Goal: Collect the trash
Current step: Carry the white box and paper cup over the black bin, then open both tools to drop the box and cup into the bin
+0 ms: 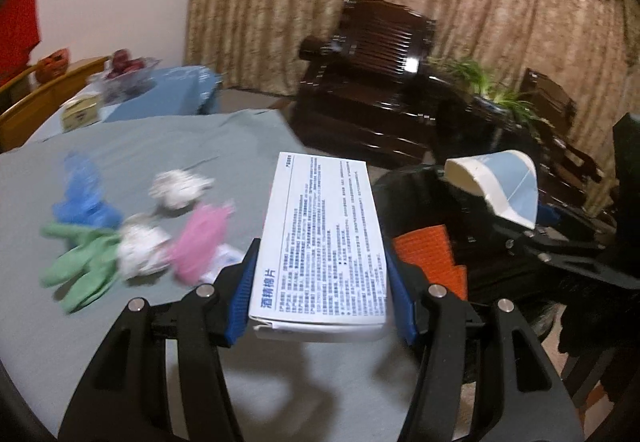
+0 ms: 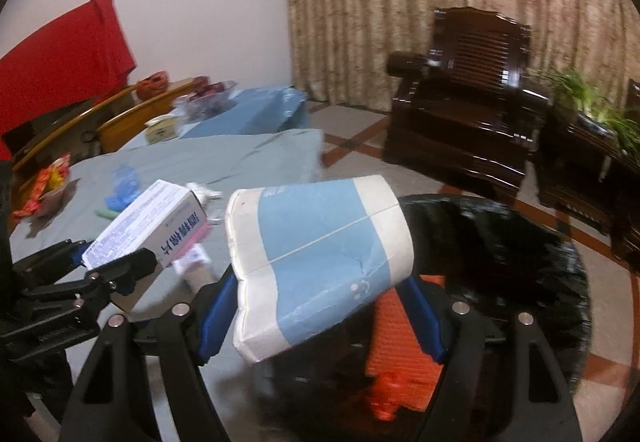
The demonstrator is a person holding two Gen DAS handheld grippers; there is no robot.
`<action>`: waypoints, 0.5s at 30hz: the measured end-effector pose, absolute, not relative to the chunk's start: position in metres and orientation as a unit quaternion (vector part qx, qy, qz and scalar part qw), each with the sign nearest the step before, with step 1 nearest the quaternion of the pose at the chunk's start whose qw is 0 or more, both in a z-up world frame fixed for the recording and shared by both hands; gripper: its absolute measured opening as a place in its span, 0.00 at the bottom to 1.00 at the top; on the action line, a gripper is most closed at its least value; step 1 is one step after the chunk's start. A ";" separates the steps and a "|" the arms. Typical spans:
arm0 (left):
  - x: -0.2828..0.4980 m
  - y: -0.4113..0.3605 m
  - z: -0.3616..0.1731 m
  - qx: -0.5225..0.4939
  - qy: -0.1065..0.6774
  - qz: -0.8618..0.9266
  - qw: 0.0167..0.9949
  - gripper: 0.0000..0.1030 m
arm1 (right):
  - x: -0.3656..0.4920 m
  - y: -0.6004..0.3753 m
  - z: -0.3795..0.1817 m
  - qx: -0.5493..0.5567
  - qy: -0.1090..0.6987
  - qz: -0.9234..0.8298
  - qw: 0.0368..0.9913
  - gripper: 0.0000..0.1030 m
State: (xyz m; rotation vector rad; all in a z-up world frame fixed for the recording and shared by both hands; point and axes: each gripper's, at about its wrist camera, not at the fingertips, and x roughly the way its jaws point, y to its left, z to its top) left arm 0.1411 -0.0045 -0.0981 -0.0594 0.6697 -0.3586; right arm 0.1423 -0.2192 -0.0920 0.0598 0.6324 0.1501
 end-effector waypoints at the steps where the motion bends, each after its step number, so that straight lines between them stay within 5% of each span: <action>1: 0.143 -0.013 -0.097 -0.027 0.325 -0.183 0.927 0.54 | 0.143 -0.226 -0.092 0.031 0.310 0.067 0.948 0.72; 15: 0.173 -0.124 -0.107 0.007 0.328 -0.271 0.905 0.54 | 0.134 -0.310 -0.099 0.055 0.304 -0.018 0.951 0.72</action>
